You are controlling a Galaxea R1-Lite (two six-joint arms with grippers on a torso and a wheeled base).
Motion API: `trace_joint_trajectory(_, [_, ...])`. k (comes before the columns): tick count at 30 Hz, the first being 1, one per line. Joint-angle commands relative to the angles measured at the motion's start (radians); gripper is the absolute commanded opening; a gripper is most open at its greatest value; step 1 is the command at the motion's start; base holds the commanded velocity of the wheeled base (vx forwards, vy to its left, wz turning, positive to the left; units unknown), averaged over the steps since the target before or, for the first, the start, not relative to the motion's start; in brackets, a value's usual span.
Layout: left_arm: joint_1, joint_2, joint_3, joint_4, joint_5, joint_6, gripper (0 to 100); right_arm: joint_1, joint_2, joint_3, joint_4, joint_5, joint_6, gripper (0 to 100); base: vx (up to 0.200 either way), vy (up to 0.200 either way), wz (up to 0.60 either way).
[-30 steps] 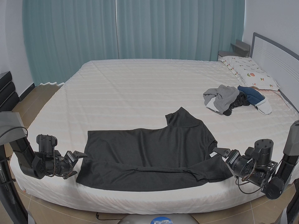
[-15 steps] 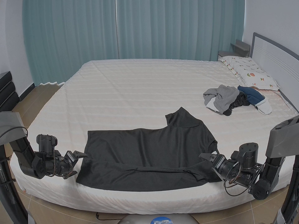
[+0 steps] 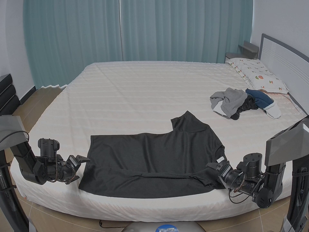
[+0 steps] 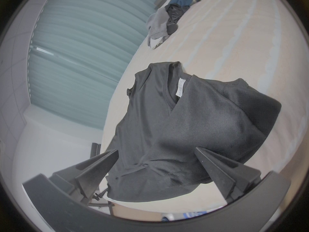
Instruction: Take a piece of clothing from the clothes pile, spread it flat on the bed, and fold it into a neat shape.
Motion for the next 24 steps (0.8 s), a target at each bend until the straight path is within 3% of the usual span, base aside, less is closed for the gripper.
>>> trace_joint_trajectory(1, [0.0,-0.025,-0.002,0.0,0.004,-0.001,100,-0.032,-0.102,0.043,-0.011,0.051,0.044,100,0.0,0.0,0.0])
trace_joint_trajectory(8, [0.009,-0.035,0.004,0.002,0.016,-0.006,100,-0.081,-0.122,0.064,-0.011,0.084,0.077,100,0.0,0.0,0.0])
trace_joint_trajectory(17, [0.017,-0.028,0.004,0.002,0.013,-0.012,100,-0.098,-0.122,0.066,-0.011,0.084,0.108,100,0.0,0.2,0.0])
trace_joint_trajectory(24, [0.014,-0.026,-0.001,0.002,0.007,-0.04,100,-0.096,-0.113,0.066,-0.011,0.084,0.108,100,0.0,0.0,0.0])
